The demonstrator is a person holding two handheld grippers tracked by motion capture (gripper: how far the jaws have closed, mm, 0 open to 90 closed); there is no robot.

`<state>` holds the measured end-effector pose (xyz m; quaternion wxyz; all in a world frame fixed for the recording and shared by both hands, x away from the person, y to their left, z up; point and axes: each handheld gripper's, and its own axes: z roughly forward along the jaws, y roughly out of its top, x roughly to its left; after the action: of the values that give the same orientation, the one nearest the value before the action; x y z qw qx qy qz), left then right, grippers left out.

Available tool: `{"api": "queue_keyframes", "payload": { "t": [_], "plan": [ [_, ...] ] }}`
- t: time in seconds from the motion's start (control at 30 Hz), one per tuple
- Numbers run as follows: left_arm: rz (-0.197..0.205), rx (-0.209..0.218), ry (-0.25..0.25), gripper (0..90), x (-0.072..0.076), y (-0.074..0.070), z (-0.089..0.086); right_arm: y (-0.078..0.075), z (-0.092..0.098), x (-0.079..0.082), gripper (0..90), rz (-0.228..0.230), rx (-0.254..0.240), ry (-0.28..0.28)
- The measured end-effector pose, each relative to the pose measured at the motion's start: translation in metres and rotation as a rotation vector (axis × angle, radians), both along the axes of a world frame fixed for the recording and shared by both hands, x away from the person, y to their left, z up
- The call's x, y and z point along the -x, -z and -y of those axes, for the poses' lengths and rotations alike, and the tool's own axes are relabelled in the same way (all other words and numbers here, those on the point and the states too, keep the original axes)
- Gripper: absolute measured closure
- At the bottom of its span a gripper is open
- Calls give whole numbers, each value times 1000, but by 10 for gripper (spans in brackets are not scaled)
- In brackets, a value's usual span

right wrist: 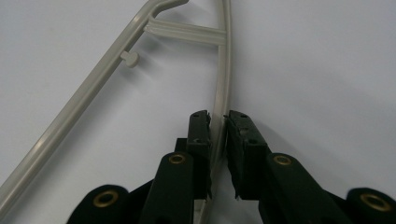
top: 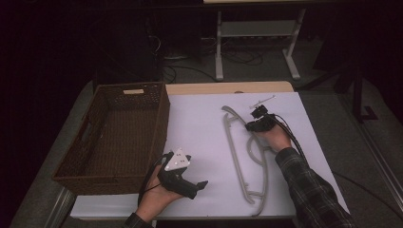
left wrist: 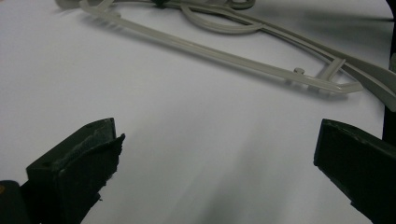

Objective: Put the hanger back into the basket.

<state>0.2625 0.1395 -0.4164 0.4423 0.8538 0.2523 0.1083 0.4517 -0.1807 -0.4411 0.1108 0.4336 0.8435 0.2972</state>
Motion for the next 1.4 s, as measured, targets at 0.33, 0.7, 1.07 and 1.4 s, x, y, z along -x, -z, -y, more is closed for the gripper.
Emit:
{"api": "queue_keyframes", "payload": {
  "t": [0.33, 0.7, 1.07, 1.4],
  "plan": [
    [0, -4, 8, 0, 0, 0, 2, -1, -56, 2, 794, 10, -2, -139],
    [-1, -6, 12, 0, 2, 1, 2, -11, -92, 5, 795, 40, -16, -198],
    [0, -18, 16, 0, 2, 1, 4, -35, -30, 51, 758, 67, -39, -146],
    [-1, -16, 8, 0, 2, 2, 4, -32, -2, 109, 738, 30, -54, -148]
  ]
}}
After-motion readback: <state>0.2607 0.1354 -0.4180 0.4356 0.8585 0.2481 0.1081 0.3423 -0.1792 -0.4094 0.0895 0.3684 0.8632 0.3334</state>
